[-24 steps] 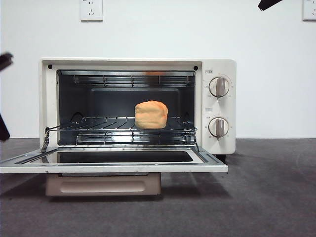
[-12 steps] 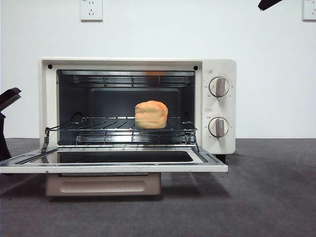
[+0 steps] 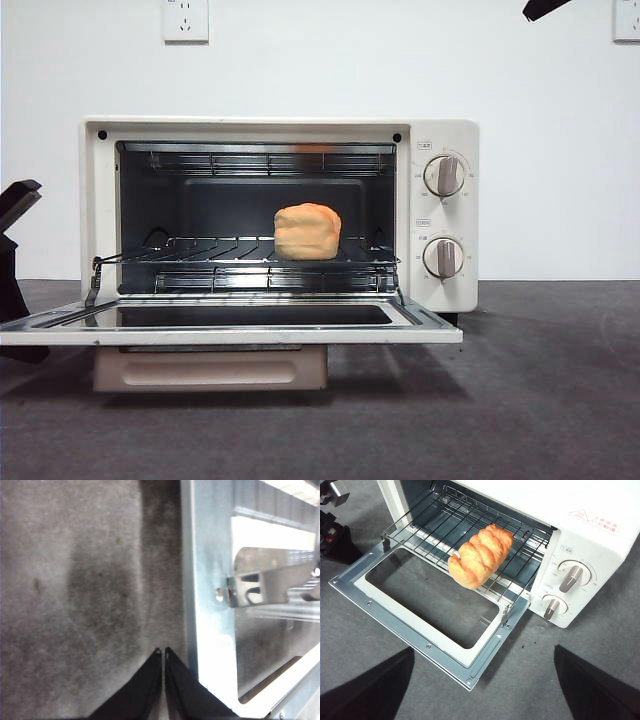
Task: The left arm flap open the oven, the right arm pick bread and place it into oven, the left arm flap close the oven
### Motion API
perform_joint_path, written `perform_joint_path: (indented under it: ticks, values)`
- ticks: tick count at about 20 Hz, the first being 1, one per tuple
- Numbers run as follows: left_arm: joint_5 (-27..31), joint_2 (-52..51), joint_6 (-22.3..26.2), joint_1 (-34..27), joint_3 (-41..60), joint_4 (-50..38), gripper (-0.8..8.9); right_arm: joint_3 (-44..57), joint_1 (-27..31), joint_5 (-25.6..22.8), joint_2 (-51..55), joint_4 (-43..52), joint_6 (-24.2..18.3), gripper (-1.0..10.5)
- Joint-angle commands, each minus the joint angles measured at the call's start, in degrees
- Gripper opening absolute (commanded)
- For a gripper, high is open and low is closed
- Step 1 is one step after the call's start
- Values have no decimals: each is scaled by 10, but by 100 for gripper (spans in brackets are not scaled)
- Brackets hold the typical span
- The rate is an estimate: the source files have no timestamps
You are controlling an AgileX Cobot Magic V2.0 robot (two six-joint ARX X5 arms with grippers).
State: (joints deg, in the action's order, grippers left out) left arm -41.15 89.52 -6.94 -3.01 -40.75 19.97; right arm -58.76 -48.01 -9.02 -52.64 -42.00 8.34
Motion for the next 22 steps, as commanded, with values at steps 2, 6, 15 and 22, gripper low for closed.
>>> perform_joint_path:
  ticks: [2, 6, 15, 22]
  values:
    - [-85, 9, 0, 0, -4, -13, 14, -4, -6, -3, -4, 4, -2, 444]
    - [-125, 9, -14, -3, -4, -36, 15, -4, -6, -3, -4, 4, -2, 444]
    - [-165, 8, -106, -32, -4, -160, 15, -4, -6, -3, -4, 4, 7, 444]
    - [-163, 8, -179, -36, -4, -282, 15, -4, -6, -3, -4, 4, 13, 444]
